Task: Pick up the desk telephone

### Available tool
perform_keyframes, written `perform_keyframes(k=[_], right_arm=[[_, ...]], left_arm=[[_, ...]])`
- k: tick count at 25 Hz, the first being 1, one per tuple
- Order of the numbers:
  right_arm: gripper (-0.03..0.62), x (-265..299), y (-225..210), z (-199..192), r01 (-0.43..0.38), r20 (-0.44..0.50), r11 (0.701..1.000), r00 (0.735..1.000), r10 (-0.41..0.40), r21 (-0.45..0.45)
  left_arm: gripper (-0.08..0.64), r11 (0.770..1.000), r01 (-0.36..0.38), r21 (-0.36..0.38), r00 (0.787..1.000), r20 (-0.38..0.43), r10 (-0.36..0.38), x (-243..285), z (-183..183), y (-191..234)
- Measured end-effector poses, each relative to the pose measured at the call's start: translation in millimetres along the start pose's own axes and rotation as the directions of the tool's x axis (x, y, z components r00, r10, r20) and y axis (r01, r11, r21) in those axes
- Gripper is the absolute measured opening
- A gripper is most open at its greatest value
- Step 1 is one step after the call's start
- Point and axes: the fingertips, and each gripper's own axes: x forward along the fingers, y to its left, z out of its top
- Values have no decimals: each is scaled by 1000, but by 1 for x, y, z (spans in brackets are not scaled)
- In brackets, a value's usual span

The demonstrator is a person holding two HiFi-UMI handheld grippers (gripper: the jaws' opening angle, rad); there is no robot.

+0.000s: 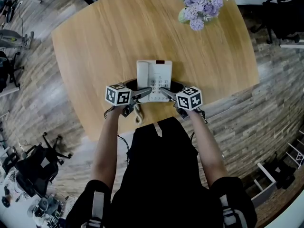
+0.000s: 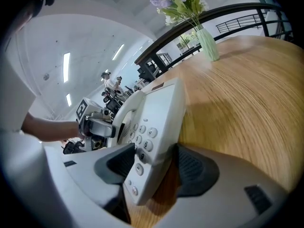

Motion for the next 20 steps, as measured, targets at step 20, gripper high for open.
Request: perform_keyframes(k=[20], right_arm=[[264, 1, 1, 1, 33, 61, 998, 997, -36, 48]], left_arm=[[394, 996, -93, 2, 996, 1, 93, 2, 0, 3]])
